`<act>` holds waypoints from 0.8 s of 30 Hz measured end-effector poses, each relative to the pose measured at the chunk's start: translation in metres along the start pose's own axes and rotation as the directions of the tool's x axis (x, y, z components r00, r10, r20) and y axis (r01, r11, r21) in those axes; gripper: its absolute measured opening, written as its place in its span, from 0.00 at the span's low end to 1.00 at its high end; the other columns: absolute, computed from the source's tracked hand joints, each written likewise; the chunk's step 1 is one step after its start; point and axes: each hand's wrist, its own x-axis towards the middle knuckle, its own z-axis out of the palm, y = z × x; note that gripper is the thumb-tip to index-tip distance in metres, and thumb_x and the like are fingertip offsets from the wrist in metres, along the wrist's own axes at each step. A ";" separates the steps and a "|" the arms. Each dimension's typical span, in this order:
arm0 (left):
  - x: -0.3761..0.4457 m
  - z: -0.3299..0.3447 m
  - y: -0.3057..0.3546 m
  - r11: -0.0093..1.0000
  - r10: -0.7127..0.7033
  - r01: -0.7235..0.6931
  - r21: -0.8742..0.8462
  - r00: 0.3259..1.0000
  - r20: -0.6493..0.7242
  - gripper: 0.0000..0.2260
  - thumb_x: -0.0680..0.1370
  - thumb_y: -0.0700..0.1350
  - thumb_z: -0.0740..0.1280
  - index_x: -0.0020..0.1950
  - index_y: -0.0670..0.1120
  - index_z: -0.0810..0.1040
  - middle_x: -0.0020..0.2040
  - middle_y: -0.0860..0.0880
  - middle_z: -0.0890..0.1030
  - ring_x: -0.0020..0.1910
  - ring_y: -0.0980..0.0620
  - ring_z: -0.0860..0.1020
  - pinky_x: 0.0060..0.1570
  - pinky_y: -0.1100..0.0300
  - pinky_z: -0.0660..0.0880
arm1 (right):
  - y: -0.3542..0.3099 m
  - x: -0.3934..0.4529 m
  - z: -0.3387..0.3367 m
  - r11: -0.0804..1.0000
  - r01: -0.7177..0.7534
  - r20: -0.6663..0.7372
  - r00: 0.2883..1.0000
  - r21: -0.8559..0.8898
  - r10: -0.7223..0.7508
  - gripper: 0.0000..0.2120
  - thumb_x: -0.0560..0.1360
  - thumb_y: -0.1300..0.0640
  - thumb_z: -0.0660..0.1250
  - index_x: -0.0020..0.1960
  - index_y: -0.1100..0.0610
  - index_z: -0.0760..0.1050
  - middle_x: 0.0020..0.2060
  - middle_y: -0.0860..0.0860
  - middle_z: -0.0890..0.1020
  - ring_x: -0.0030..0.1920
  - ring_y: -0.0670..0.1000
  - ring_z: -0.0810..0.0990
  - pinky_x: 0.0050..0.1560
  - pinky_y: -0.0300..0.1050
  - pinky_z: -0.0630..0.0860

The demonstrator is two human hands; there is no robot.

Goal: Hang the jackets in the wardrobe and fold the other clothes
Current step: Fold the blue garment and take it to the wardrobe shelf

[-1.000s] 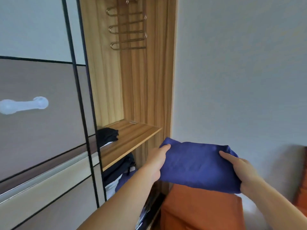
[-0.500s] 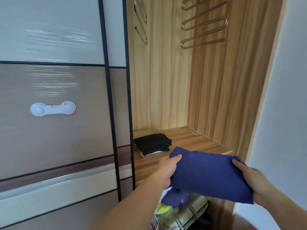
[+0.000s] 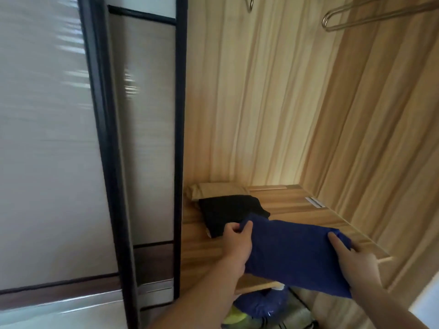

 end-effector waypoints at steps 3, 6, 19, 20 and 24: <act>0.025 -0.003 0.009 0.999 -0.010 0.009 0.032 1.000 0.014 0.06 0.81 0.51 0.63 0.55 0.53 0.68 0.45 0.56 0.69 0.42 0.58 0.70 0.35 0.63 0.66 | -0.001 0.031 0.028 1.000 -0.014 0.033 0.999 0.013 0.013 0.16 0.76 0.48 0.68 0.46 0.63 0.77 0.41 0.58 0.80 0.39 0.56 0.75 0.44 0.51 0.69; 0.047 0.000 0.009 0.998 -0.019 0.021 0.059 0.999 -0.029 0.07 0.81 0.52 0.62 0.55 0.53 0.68 0.49 0.53 0.72 0.46 0.55 0.73 0.40 0.60 0.70 | 0.003 0.064 0.053 0.998 -0.061 0.089 0.994 0.013 0.059 0.18 0.76 0.46 0.67 0.52 0.62 0.77 0.43 0.57 0.81 0.42 0.57 0.77 0.43 0.50 0.69; 0.126 0.035 0.041 0.995 0.058 -0.035 0.098 0.968 -0.245 0.10 0.82 0.49 0.62 0.63 0.52 0.68 0.51 0.54 0.73 0.47 0.55 0.75 0.41 0.59 0.74 | -0.039 0.197 0.128 0.988 -0.137 0.473 0.877 0.070 0.088 0.19 0.76 0.44 0.66 0.56 0.58 0.72 0.43 0.52 0.77 0.42 0.55 0.76 0.47 0.52 0.73; 0.133 0.032 0.049 0.995 0.078 -0.058 0.077 0.955 -0.288 0.11 0.82 0.49 0.63 0.63 0.50 0.69 0.51 0.54 0.74 0.45 0.57 0.74 0.39 0.61 0.72 | -0.049 0.202 0.140 0.986 -0.144 0.507 0.858 0.085 0.081 0.20 0.76 0.44 0.67 0.58 0.59 0.73 0.45 0.53 0.79 0.43 0.56 0.78 0.45 0.50 0.74; 0.167 0.013 0.062 0.992 0.097 -0.056 0.112 0.909 -0.406 0.17 0.81 0.48 0.63 0.70 0.48 0.70 0.63 0.48 0.75 0.52 0.52 0.74 0.48 0.59 0.70 | -0.071 0.218 0.186 0.987 -0.133 0.656 0.754 0.092 0.040 0.18 0.76 0.46 0.68 0.58 0.58 0.73 0.48 0.55 0.81 0.45 0.57 0.82 0.40 0.51 0.79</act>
